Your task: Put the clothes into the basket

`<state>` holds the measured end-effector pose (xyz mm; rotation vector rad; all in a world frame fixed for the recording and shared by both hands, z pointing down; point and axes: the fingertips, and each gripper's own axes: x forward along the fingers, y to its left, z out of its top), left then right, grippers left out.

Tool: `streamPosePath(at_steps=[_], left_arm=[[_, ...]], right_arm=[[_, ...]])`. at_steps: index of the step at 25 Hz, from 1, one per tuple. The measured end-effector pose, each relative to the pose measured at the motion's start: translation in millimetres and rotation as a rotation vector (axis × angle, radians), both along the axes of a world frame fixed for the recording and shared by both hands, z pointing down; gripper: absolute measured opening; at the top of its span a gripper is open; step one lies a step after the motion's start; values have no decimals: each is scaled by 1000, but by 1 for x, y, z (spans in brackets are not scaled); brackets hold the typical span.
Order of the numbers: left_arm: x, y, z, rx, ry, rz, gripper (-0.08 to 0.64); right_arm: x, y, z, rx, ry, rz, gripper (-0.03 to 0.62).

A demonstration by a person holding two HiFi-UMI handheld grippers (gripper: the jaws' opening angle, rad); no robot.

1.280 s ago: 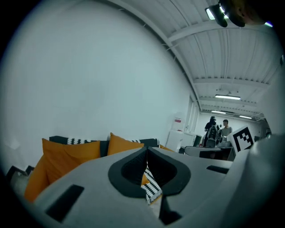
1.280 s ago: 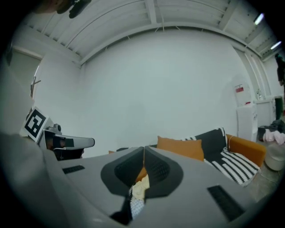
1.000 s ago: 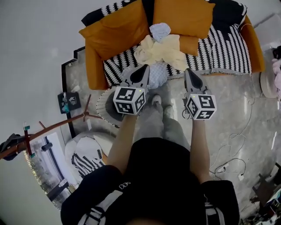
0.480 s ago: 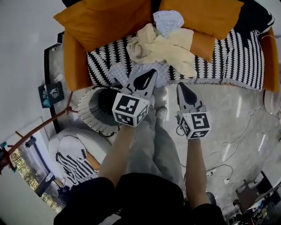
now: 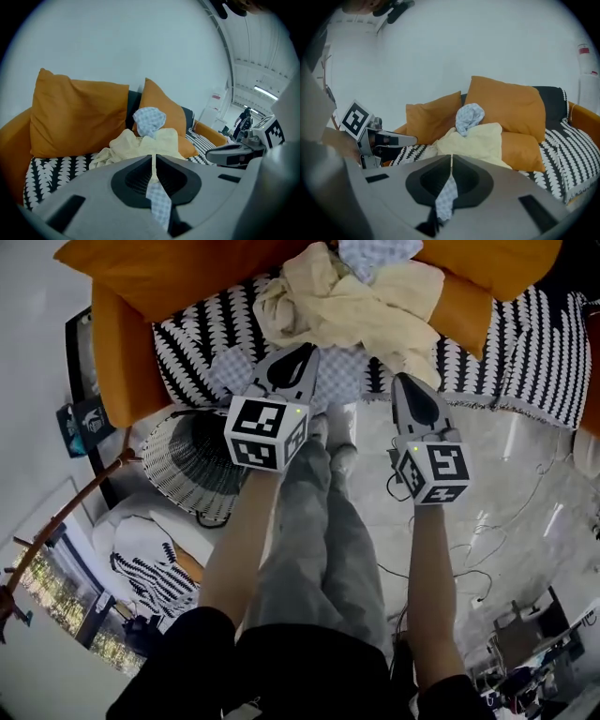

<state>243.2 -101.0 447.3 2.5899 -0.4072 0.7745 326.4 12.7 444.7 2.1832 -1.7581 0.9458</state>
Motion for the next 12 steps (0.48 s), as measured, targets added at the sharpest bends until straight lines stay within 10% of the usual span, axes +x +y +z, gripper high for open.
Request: streamPosePath(at_steps=[6, 9, 12], left_arm=[[24, -17, 32, 1, -41, 41, 22], [33, -27, 52, -9, -91, 54, 179], [41, -39, 70, -9, -134, 73, 228]], right_arm=[[15, -27, 36, -34, -8, -34, 24], [28, -37, 57, -89, -13, -60, 204], [52, -48, 70, -124, 23, -48, 244]])
